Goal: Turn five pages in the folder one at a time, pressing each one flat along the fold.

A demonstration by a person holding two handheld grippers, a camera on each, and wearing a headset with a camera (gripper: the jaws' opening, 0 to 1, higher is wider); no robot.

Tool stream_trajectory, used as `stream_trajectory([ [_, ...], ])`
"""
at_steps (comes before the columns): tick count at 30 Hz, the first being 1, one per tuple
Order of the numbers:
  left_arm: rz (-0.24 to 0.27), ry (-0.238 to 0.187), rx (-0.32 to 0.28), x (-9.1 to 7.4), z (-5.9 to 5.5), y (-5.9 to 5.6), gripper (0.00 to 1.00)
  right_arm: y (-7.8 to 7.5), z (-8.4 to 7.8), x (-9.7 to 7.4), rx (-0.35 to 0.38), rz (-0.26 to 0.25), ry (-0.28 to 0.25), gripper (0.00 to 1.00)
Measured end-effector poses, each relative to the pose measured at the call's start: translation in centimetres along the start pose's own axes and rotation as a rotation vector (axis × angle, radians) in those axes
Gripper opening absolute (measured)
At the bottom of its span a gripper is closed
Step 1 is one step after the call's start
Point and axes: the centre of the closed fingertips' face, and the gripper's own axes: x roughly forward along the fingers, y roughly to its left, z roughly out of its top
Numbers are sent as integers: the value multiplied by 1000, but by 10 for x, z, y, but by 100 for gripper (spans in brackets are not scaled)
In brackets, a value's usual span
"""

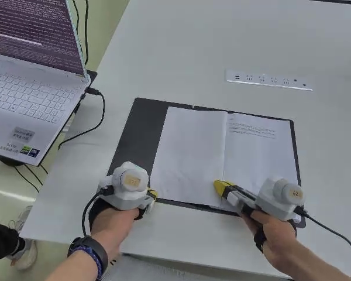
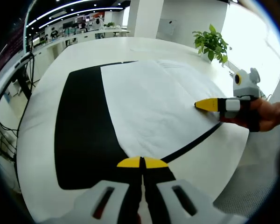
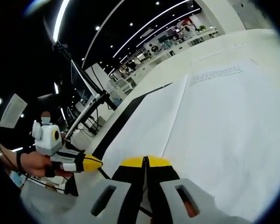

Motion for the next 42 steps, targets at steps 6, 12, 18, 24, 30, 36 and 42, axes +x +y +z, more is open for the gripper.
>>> stream_trajectory([
  [6, 1, -1, -3, 0, 0, 0, 0, 4, -9, -5, -3, 5, 12, 0],
  [12, 2, -4, -1, 0, 0, 0, 0, 7, -15, -11, -4, 9, 20, 0],
  [18, -7, 3, 24, 0, 0, -1, 0, 9, -19, -16, -3, 13, 25, 0],
  [24, -7, 4, 27, 0, 0, -1, 0, 9, -19, -15, 0, 12, 33, 0],
  [30, -21, -9, 14, 0, 0, 0, 0, 10, -20, -16, 17, 6, 39, 0],
  [36, -37, 1, 45, 0, 2, -4, 0, 12, -21, -18, 26, 17, 68, 0],
  [42, -62, 3, -21, -1, 1, -6, 5, 18, -22, -22, 32, 42, 93, 8],
])
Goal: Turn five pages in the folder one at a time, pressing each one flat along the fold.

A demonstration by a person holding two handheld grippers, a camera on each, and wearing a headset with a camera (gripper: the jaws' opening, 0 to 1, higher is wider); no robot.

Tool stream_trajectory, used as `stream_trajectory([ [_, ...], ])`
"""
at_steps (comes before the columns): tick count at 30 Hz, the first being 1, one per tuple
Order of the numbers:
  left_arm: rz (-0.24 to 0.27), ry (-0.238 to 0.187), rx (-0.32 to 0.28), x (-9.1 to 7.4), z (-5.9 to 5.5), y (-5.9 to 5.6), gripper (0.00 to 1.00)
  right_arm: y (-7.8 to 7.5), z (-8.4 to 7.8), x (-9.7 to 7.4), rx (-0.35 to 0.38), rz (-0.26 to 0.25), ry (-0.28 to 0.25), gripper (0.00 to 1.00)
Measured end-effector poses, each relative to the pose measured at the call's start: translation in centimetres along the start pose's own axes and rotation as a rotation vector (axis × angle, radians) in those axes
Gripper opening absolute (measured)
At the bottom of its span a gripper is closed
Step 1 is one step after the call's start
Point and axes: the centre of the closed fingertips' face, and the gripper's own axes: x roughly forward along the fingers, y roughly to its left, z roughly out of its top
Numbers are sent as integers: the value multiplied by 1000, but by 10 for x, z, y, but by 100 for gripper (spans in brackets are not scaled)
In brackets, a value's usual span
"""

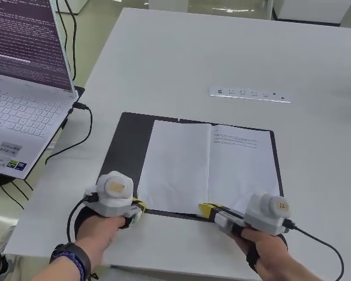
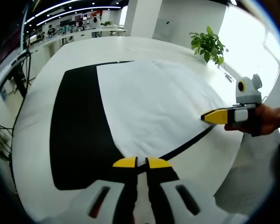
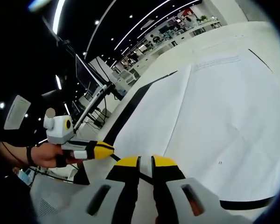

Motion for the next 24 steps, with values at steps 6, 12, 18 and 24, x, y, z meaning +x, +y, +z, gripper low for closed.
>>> stream_trajectory([
  [6, -65, 16, 47, -2, -2, -18, 23, 6, 0, -7, -4, 29, 10, 20],
  [12, -74, 4, 58, -11, 2, -25, 33, 7, 1, -20, -25, 34, 14, 28],
  [18, -88, -38, 71, -24, 16, -28, 38, 6, 7, -39, -99, 33, 20, 35],
  [24, -91, -83, 106, -39, 29, -28, 41, -4, 19, -65, -158, 13, 5, 40],
])
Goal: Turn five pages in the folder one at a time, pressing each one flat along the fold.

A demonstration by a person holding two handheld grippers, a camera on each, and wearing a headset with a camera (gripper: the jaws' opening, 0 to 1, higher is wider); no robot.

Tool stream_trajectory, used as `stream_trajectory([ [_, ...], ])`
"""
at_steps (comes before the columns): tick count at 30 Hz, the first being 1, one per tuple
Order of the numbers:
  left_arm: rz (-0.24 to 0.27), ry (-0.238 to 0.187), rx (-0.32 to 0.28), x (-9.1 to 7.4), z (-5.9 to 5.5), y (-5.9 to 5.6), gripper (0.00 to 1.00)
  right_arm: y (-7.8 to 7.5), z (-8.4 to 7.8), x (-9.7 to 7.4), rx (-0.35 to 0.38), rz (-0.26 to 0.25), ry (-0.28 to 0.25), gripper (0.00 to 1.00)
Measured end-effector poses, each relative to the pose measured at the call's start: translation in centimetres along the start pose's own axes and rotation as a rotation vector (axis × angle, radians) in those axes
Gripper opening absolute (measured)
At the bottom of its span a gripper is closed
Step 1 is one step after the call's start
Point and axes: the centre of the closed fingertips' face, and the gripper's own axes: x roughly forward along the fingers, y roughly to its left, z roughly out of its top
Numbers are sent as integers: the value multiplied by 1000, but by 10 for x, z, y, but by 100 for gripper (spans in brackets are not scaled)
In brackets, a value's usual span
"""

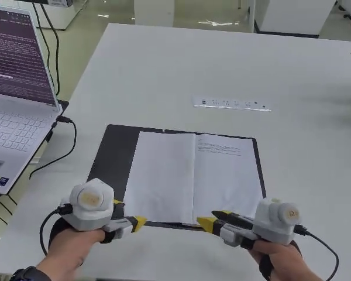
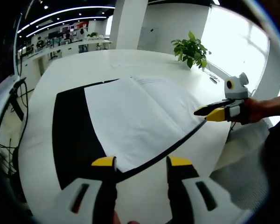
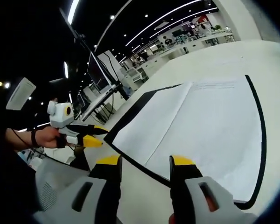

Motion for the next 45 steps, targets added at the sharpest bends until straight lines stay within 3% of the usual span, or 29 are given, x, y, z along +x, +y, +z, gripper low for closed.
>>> stream_trajectory([
  [8, 13, -34, 40, -19, 16, 5, 46, -20, 19, -39, -47, -62, -61, 48],
  [15, 21, -62, 73, -35, 28, 2, 51, -35, 31, -71, -88, -133, -100, 51],
  [20, 12, -89, 64, -43, 33, -2, 54, -41, 33, -89, -73, -176, -144, 54],
  [33, 33, -115, 50, -58, 31, -12, 60, -34, 25, -110, -118, -243, -129, 57],
  [45, 41, -152, 15, -58, 42, -22, 65, -33, 29, -114, -98, -264, -158, 58],
])
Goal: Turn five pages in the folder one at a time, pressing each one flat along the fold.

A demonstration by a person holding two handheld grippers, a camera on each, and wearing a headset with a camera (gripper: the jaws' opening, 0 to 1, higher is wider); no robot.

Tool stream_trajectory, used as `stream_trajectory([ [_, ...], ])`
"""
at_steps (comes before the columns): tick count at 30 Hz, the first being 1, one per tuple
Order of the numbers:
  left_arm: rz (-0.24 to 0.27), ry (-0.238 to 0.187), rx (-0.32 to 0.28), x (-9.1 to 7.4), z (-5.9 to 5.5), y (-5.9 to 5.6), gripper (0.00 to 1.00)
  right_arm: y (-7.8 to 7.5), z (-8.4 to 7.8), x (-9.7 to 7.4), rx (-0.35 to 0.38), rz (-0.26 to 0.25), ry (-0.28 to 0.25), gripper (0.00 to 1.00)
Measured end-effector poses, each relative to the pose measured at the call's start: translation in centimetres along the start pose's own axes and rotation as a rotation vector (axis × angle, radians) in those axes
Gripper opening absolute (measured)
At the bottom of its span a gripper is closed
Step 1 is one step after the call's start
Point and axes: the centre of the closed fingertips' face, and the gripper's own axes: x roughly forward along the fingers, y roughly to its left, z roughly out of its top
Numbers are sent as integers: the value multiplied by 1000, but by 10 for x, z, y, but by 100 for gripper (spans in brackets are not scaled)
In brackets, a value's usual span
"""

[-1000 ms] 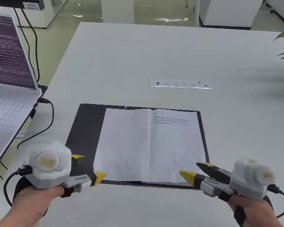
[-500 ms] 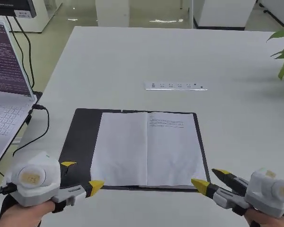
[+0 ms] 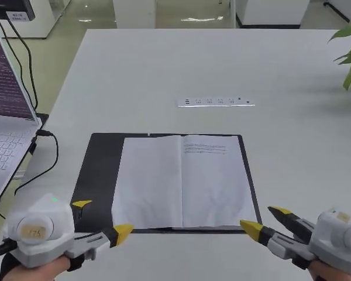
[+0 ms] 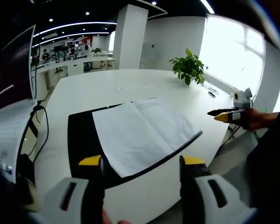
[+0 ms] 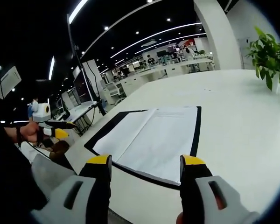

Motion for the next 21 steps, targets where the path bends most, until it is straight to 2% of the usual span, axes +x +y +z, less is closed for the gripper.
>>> stream_trajectory([
  [15, -26, 24, 10, 9, 0, -12, 65, -1, 0, 0, 23, -4, -13, 58],
  [21, -52, 39, 24, 20, -1, -24, 64, 0, -4, 0, 16, 4, 1, 59],
])
